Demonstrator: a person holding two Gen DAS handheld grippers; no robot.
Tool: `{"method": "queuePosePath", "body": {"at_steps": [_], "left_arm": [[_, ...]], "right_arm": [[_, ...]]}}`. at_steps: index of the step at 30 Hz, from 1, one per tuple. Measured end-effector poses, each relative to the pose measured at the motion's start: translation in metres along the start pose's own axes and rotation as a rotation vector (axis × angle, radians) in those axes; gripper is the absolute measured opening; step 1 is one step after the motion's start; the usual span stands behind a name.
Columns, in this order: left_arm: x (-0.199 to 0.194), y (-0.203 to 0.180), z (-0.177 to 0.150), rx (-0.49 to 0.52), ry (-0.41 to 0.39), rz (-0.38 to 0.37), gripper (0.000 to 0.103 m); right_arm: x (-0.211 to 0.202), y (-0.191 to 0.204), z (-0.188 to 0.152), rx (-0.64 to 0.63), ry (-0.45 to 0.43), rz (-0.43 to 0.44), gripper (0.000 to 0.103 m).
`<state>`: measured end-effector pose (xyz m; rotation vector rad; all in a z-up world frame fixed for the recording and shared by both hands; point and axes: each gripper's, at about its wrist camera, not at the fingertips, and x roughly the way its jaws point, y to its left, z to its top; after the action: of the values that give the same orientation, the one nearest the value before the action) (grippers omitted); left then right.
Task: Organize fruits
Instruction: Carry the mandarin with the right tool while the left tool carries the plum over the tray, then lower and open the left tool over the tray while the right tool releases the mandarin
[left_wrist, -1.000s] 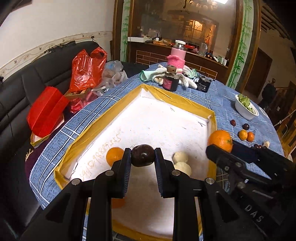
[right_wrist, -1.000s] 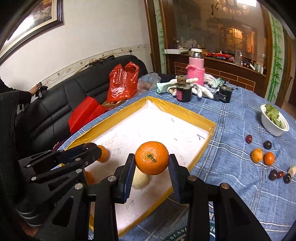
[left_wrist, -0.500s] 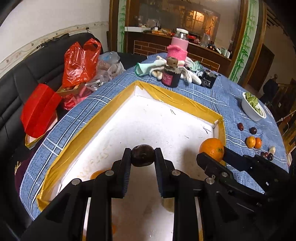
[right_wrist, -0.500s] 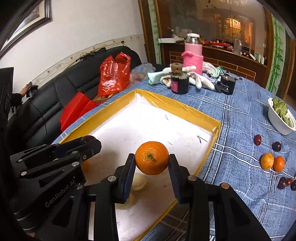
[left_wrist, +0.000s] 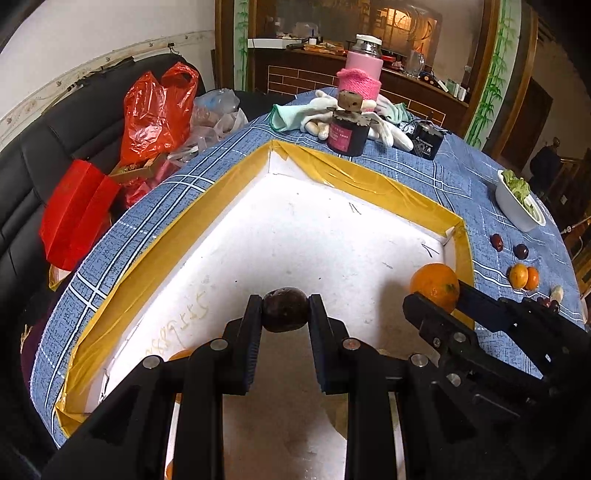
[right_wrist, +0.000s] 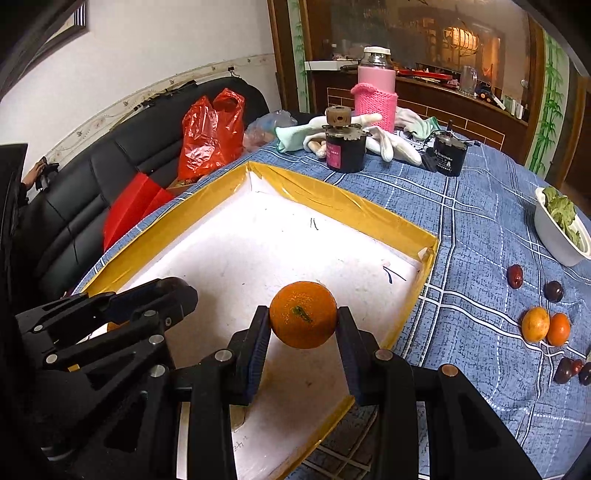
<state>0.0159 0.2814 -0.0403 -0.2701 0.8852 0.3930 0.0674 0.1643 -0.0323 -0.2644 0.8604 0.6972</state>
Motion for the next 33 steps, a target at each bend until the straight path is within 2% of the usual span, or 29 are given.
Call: {"method": "queuePosePath", "body": {"at_steps": [17,33], "left_arm": [[-0.004,0.007,-0.001,-0.023,-0.007,0.005,0.023],[-0.006,0.011,-0.004,-0.023,0.003,0.015,0.023]], "right_arm": [[0.002,0.012,0.007,-0.026,-0.002,-0.037,0.036],[0.010,0.014,0.010,-0.024,0.032,-0.064,0.037]]}}
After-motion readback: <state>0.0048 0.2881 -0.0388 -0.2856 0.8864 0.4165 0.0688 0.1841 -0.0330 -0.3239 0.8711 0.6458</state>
